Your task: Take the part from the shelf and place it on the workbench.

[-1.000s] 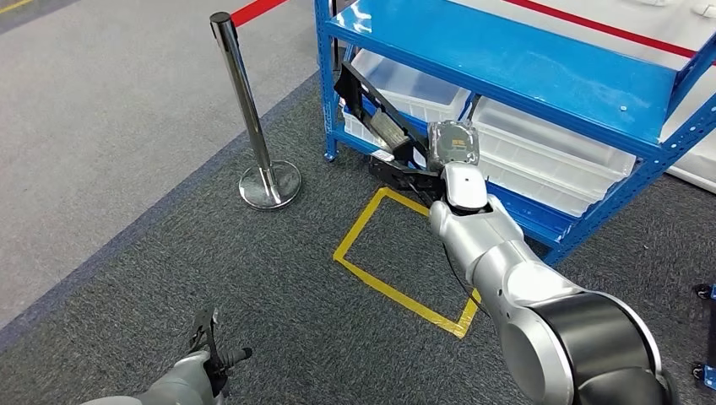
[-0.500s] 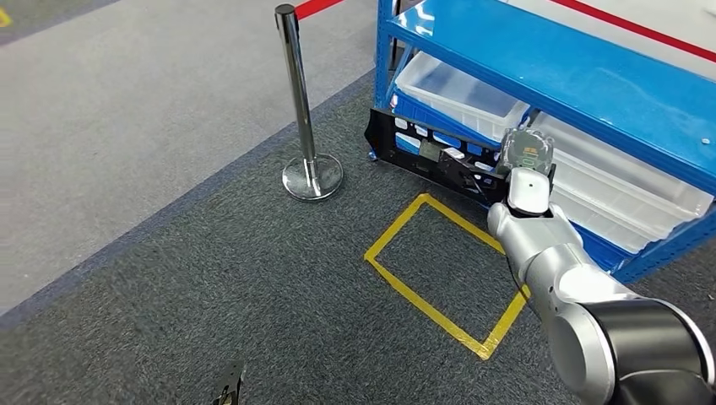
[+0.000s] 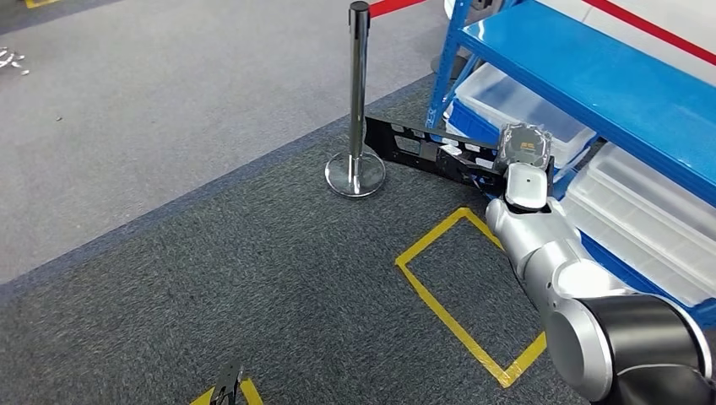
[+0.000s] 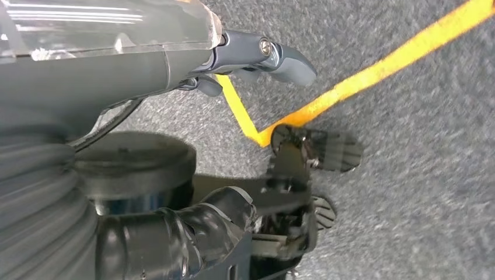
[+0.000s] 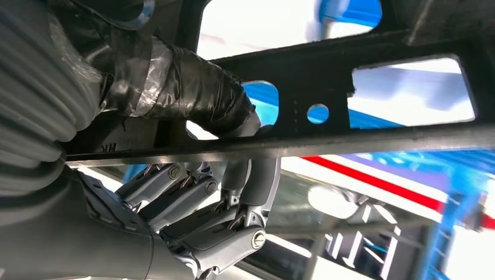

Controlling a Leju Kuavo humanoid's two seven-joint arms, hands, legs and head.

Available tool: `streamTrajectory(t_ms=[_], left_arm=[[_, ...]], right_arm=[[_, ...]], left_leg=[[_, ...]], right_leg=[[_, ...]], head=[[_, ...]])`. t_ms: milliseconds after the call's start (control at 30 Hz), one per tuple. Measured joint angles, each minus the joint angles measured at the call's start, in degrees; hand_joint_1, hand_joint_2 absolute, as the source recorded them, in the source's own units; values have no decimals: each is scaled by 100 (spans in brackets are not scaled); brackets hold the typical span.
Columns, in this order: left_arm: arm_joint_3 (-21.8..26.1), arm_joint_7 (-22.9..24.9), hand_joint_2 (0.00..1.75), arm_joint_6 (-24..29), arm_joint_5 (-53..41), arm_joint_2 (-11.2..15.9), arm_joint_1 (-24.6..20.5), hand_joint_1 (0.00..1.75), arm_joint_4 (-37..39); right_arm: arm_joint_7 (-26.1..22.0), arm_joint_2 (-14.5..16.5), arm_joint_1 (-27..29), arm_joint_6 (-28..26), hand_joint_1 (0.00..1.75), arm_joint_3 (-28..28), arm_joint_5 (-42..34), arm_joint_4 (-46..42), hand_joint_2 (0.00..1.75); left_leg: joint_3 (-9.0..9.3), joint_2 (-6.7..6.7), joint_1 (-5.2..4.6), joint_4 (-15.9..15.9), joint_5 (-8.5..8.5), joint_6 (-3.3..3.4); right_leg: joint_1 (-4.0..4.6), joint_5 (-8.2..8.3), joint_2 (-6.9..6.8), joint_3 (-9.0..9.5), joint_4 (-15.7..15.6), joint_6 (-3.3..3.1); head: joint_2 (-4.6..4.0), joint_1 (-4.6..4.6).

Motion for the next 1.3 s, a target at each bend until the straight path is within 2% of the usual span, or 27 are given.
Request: streamTrajectory(t_ms=[67, 100, 133, 167, 200, 233, 300, 367, 433, 467, 500, 567, 633, 667, 700, 733, 800, 867, 933, 967, 1033, 1100, 1133, 1167, 1200, 1233, 1300], left_arm=[[-1, 0, 175, 0, 6, -7, -12, 0, 0], [-2, 0, 175, -1, 6, -10, -16, 0, 0], [-2, 0, 175, -2, 6, -13, -13, 0, 0], [-2, 1, 175, -3, 6, -16, -6, 0, 0], [-2, 1, 175, -6, 6, -18, -1, 0, 0], [-2, 1, 175, -8, 6, -20, 2, 0, 0], [-2, 0, 175, -14, 6, -26, -1, 0, 0], [-3, -2, 175, -12, 6, -32, -6, 0, 0], [-4, -1, 175, 1, 7, -33, 7, 0, 0], [-4, 1, 175, 9, 9, -34, 18, 0, 1], [-4, 1, 175, 15, 13, -36, 21, 0, 1], [-5, 2, 175, 19, 20, -39, 14, 0, 2], [-7, 2, 175, 16, 26, -40, 11, 0, 2], [-7, 2, 175, 16, 29, -41, 16, 0, 2], [-7, 2, 175, 15, 34, -41, 19, 0, 2], [-7, 2, 175, 16, 41, -41, 20, 0, 2], [-10, 2, 175, 21, 60, -41, 9, 0, 2], [-16, 2, 175, 29, 74, -44, -3, 0, 2], [-20, 6, 175, 43, 78, -47, 4, 0, 2], [-23, 10, 175, 51, 80, -53, 13, 0, 2], [-32, 17, 175, 66, 84, -64, 13, 0, 2], [-44, 17, 175, 73, 85, -76, 3, 0, 2], [-50, 19, 175, 75, 85, -79, 2, 0, 2], [-55, 21, 175, 77, 85, -83, 6, 0, 2], [-59, 25, 175, 79, 85, -84, 11, 0, 2], [-64, 29, 175, 79, 84, -85, 17, 0, 2], [-77, 33, 175, 80, 83, -92, 17, 0, 2]], right_arm=[[0, -16, -12, 3, 175, 0, 1, 1, 175], [0, -24, -8, 4, 175, 0, 0, 5, 175], [0, -29, 3, 6, 175, 0, -1, 10, 175], [1, -34, 14, 8, 175, 0, -1, 14, 175], [1, -38, 22, 7, 175, 0, -1, 15, 175], [3, -39, 24, 4, 175, 0, -1, 14, 175], [10, -42, 22, -7, 175, 0, 0, 13, 175], [19, -45, 25, -18, 175, 0, -1, 13, 175], [19, -31, 20, -22, 175, 0, 0, 11, 175], [18, -22, 12, -21, 175, 0, 0, 8, 175], [17, -15, 1, -20, 175, 0, 2, 4, 175], [17, -17, -24, -18, 175, 0, 4, -3, 175], [16, -21, -43, -16, 175, 0, 5, -4, 175], [15, -21, -46, -14, 175, 0, 5, -4, 175], [15, -21, -47, -13, 175, 0, 5, -5, 175], [14, -21, -50, -13, 175, 0, 5, -8, 175], [13, -22, -66, -15, 175, 0, 5, -19, 175], [13, -29, -95, -16, 175, 0, 5, -30, 175], [13, -29, -110, -17, 175, 0, 5, -36, 175], [14, -28, -110, -18, 175, 0, 5, -41, 175], [14, -35, -115, -20, 175, 0, 5, -49, 175], [14, -49, -107, -20, 175, 0, 5, -48, 175], [15, -59, -91, -19, 175, 0, 5, -44, 175], [16, -67, -72, -19, 175, 0, 5, -40, 175], [17, -74, -56, -19, 175, 0, 5, -37, 175], [17, -79, -46, -20, 175, 0, 5, -36, 175], [14, -81, -50, -23, 175, 0, 3, -36, 175]], left_leg=[[8, -125, 14, -25, 23, 42], [5, -195, 13, -20, 25, 52], [3, -272, 12, -13, 26, 56], [1, -358, 14, 1, 24, 56], [-2, -446, 18, 22, 20, 50], [-4, -531, 23, 47, 13, 39], [-39, -681, 27, 112, -7, -3], [-107, -816, 44, 135, 8, -74], [-154, -928, 60, 111, 49, -150], [-177, -865, 47, 132, 36, -181], [-237, -727, 35, 248, -33, -211], [-511, -355, 33, 819, -329, -261], [-852, -194, 68, 1515, -589, -293], [-923, -169, 78, 1652, -593, -300], [-882, -148, 83, 1572, -499, -300], [-727, -101, 82, 1279, -329, -289], [-323, 159, 28, 506, -50, -236], [-136, 320, -33, 131, 7, -164], [-126, 197, -43, 101, 4, -97], [-107, 124, -36, 73, 12, -65], [-62, -6, -6, 17, 37, 1], [-50, -131, 8, 9, 43, 46], [-51, -208, 6, 17, 40, 59], [-51, -293, 5, 28, 36, 64], [-51, -381, 6, 44, 32, 64], [-50, -470, 9, 63, 26, 58], [-67, -625, 7, 115, 6, 24]], right_leg=[[-23, -326, 330, -286, 620, 21], [-25, -469, 401, -466, 986, 28], [-26, -530, 430, -601, 1249, 38], [-30, -485, 443, -655, 1328, 46], [-37, -336, 454, -605, 1187, 50], [-50, -122, 492, -469, 871, 50], [-95, 157, 731, -164, 195, 42], [-101, 180, 900, -45, -71, 25], [-92, 195, 802, -31, -113, -25], [-101, 209, 733, -14, -140, -62], [-113, 224, 662, 3, -171, -104], [-103, 230, 524, 29, -198, -162], [-76, 215, 379, 37, -195, -189], [-70, 205, 306, 43, -194, -191], [-67, 193, 233, 52, -191, -187], [-66, 177, 163, 66, -188, -176], [-43, 137, 35, 98, -181, -136], [-1, 105, -81, 121, -184, -87], [21, 79, -221, 165, -206, -32], [12, 40, -219, 182, -192, 0], [-18, -175, 36, 68, 107, 40], [-29, -516, 364, -298, 843, 48], [-27, -626, 429, -495, 1209, 50], [-26, -633, 451, -621, 1412, 50], [-28, -529, 460, -653, 1400, 46], [-33, -330, 478, -582, 1169, 38], [-57, 77, 653, -284, 409, 19]], head=[[0, 6], [0, 9], [0, 9], [0, 8], [0, 9], [0, 9], [0, 7], [0, 5], [0, 4], [0, 2], [0, -14], [0, -44], [0, -57], [0, -58], [0, -59], [0, -59], [0, -59], [0, -53], [0, -50], [0, -50], [0, -44], [0, -38], [0, -36], [0, -36], [0, -36], [0, -36], [0, -36]])
